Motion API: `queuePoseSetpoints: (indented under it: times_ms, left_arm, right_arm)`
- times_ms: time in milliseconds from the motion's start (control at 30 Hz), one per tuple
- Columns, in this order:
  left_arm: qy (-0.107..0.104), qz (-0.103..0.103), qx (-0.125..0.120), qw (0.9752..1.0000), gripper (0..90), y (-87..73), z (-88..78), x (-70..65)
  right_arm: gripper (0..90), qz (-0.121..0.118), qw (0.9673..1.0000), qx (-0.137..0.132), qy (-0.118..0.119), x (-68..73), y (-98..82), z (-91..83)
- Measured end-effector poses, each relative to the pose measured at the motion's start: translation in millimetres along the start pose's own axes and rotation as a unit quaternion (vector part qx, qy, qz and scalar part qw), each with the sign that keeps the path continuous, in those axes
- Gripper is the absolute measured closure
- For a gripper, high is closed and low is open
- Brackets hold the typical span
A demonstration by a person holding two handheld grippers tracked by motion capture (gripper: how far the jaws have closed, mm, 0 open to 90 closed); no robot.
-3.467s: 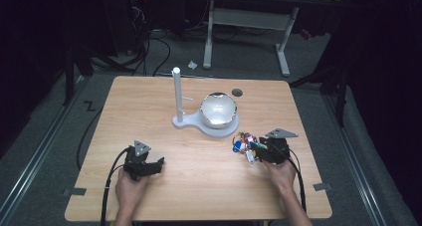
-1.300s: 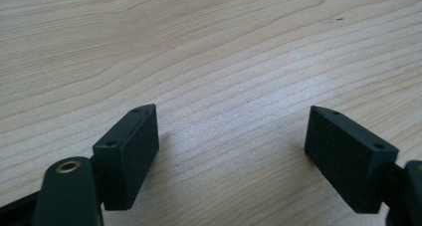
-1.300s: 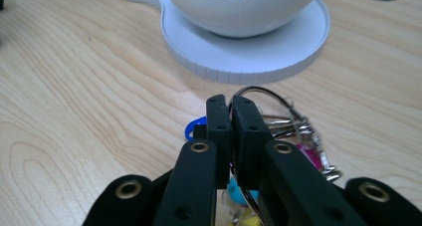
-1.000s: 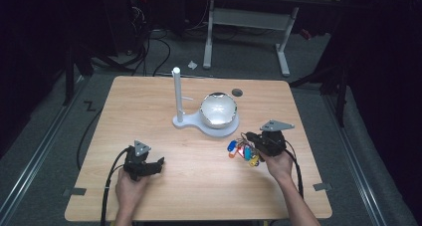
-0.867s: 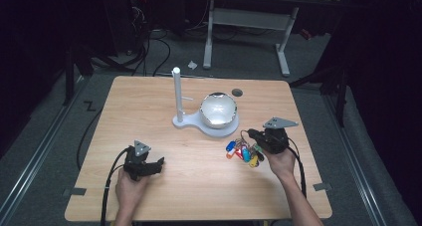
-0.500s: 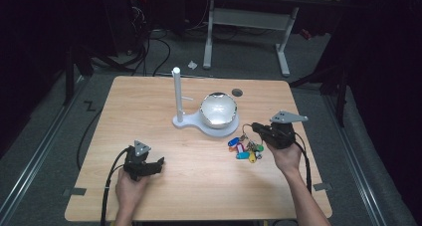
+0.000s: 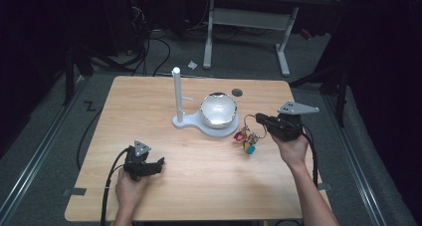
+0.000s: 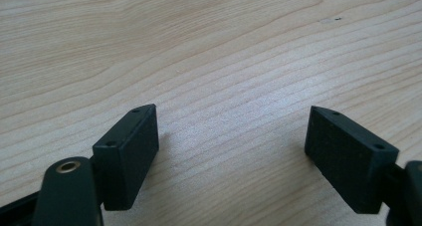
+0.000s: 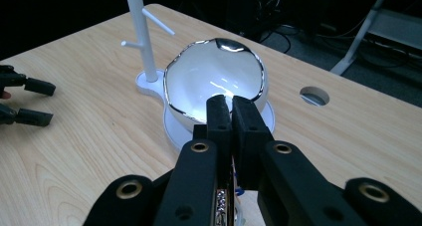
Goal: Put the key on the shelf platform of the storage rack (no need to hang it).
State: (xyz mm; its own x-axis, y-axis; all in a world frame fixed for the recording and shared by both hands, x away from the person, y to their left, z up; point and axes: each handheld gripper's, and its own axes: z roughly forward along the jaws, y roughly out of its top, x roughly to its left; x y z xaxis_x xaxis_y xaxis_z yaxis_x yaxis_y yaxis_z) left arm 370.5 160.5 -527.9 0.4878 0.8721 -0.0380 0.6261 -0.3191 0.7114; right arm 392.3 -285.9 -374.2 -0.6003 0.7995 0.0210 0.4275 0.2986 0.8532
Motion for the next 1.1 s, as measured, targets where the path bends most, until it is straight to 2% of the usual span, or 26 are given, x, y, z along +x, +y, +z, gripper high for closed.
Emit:
queuePoseSetpoints:
  times_ms: [133, 367, 600, 800, 1100]
  left_arm:
    - [-0.001, 0.0, 0.0, 1.0, 21.8, 0.0, 0.0, 0.0]
    - [-0.001, 0.001, 0.0, 1.0, 21.8, 0.0, 0.0, -0.1]
    - [-0.001, 0.0, 0.0, 1.0, 22.0, 0.0, 0.0, 0.1]
    - [-0.001, 0.0, 0.0, 1.0, 22.2, 0.0, 0.0, 0.2]
    - [-0.001, 0.0, 0.0, 1.0, 22.2, 0.0, 0.0, 0.2]
  right_arm:
    - [88.1, 0.001, 0.9999, -0.013, 0.002, -2.1, 9.3, -7.0]
    - [88.0, -0.016, 0.9998, -0.01, 0.004, -2.6, 25.0, -11.7]
    - [88.0, -0.02, 0.9996, -0.017, 0.013, -3.1, 41.2, -13.6]
    - [88.0, -0.013, 0.9993, -0.02, 0.029, -5.7, 56.2, -10.6]
    - [88.0, -0.021, 0.9987, -0.028, 0.036, -2.2, 79.7, -11.0]
